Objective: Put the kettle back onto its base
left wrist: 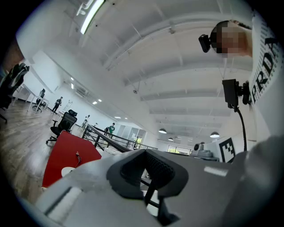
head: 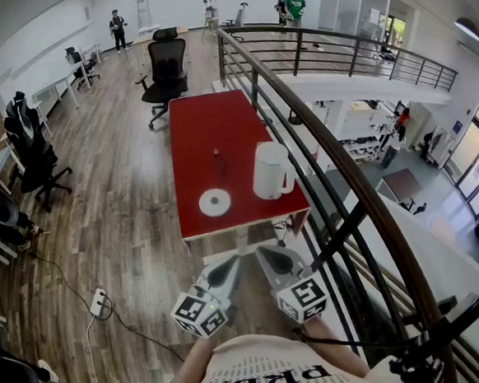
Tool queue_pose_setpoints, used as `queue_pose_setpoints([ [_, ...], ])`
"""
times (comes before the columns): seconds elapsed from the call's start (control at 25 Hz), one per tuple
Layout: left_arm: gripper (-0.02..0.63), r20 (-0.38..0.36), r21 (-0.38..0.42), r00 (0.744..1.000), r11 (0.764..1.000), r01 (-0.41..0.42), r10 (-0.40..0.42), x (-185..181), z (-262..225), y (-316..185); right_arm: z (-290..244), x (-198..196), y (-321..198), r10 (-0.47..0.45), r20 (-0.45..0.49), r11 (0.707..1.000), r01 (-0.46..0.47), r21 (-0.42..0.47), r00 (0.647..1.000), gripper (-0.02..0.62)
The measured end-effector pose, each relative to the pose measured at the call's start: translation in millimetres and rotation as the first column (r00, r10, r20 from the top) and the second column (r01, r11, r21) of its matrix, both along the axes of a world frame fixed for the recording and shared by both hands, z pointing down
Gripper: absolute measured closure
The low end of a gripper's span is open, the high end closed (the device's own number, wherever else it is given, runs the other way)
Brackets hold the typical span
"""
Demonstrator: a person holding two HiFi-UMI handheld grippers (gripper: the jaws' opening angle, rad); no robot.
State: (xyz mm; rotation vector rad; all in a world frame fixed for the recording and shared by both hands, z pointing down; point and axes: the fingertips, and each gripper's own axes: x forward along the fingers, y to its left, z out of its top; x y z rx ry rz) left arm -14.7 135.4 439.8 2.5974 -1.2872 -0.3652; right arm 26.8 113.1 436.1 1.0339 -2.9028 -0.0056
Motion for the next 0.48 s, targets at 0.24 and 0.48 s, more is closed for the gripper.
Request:
queue_pose_setpoints([
  [0.24, 0.615, -0.006, 0.001, 1.0, 1.0, 0.003, -0.003, -5.6, 4.1, -0.5, 2.6, -6.5, 2.6, -0.013, 0.012, 1.0, 0.013, 0.002, 1.0, 0.588],
  [0.48, 0.615, -0.008, -0.001, 1.0, 1.0, -0.004, 0.004, -6.8, 4.9, 0.9, 3.3, -10.2, 6.7, -0.024, 0.002, 1.0, 0.024, 0.006, 1.0, 0.588],
])
